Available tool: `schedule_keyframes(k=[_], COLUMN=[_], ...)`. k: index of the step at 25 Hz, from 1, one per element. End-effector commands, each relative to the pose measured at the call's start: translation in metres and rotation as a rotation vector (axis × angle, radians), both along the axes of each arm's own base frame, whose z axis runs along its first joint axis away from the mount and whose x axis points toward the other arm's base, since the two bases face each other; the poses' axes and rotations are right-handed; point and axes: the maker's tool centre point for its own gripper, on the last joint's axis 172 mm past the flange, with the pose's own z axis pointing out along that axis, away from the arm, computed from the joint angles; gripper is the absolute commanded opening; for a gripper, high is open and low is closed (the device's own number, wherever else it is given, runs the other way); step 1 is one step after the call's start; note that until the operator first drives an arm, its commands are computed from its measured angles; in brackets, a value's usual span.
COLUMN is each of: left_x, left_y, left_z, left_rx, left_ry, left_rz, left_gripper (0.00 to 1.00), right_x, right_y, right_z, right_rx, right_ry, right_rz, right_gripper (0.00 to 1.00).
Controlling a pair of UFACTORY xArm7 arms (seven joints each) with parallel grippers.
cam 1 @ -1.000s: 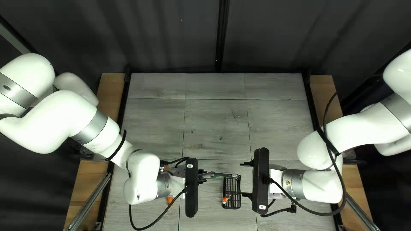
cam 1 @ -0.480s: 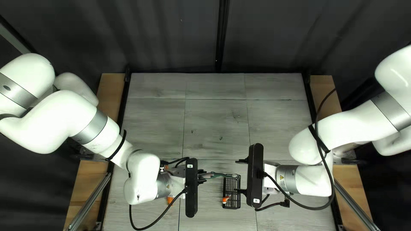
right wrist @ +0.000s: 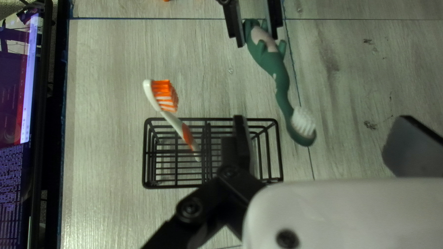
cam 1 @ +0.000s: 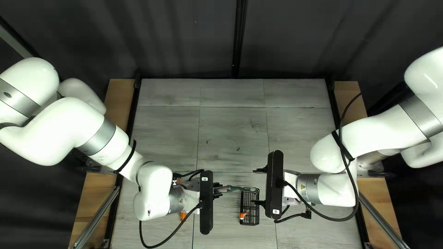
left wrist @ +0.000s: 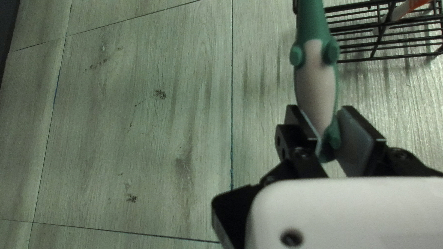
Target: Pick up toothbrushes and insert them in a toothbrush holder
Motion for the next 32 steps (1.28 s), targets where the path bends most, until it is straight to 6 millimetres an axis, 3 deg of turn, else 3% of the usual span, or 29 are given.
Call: schedule_keyframes(k=[1,2,3,7,9,10,17,22,32], left_x=[0.0,0.0,0.0,0.0,0.0,0.0,0.0,0.0,0.0], left_y=[0.0,0.0,0.0,0.0,0.0,0.0,0.0,0.0,0.0], left_z=[0.0,0.0,0.0,0.0,0.0,0.0,0.0,0.0,0.0], left_rx=[0.0,0.0,0.0,0.0,0.0,0.0,0.0,0.0,0.0], left_ry=[0.0,0.0,0.0,0.0,0.0,0.0,0.0,0.0,0.0], left_rz=[0.0,0.0,0.0,0.0,0.0,0.0,0.0,0.0,0.0], left_gripper=[0.0,0.0,0.0,0.0,0.3,1.0,1.0,1.0,1.0], right_x=[0.001,0.001,0.001,0.0,0.0,-0.001,-0.008,-0.028,-0.067], right_y=[0.001,0.001,0.002,0.003,0.004,0.005,0.01,0.013,0.001], right_z=[-0.001,-0.001,-0.001,0.002,0.003,0.004,0.011,0.021,0.071], right_rx=[0.0,-0.001,-0.001,-0.004,-0.004,-0.004,0.008,0.046,0.122], right_ry=[-0.001,-0.001,-0.002,-0.006,-0.007,-0.008,-0.018,0.011,0.142], right_rz=[0.006,0.007,0.009,0.014,0.017,0.017,0.022,0.004,-0.078], right_gripper=[0.12,0.1,0.02,0.02,0.02,0.02,0.02,0.02,0.02])
